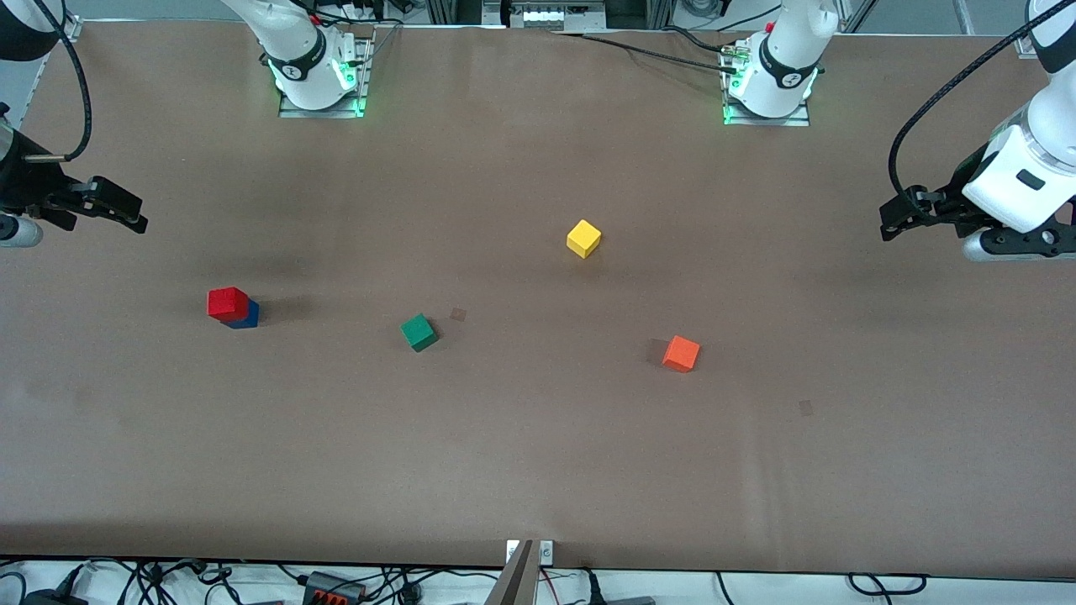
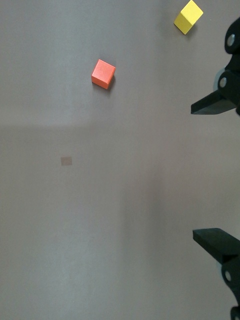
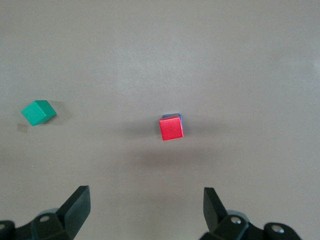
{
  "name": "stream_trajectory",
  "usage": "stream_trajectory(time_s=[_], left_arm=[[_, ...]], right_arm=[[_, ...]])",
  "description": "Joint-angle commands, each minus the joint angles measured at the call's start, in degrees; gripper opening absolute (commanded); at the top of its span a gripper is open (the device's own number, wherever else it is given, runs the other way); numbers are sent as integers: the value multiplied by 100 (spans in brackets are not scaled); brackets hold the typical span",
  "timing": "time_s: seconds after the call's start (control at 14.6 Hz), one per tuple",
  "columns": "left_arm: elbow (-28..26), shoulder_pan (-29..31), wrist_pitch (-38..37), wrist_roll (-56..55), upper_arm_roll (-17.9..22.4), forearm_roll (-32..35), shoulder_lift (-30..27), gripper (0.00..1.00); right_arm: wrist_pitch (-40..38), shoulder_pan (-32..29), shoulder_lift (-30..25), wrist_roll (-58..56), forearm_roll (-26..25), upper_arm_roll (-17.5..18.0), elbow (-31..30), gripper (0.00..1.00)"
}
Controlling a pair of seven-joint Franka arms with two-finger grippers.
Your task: Pass red block to right arm, stack on blue
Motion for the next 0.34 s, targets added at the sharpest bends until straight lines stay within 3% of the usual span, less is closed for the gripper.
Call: stream_trajectory(time_s=[0.0,0.27], left_arm=[[370,-38,-135,-60,2,92,179,100],[450,-30,-135,-51,2,100,267,100]], right_arm=[[-63,-66,-78,27,-61,62,7,100],[-54,-83,-87,1,-61,54,7,100]])
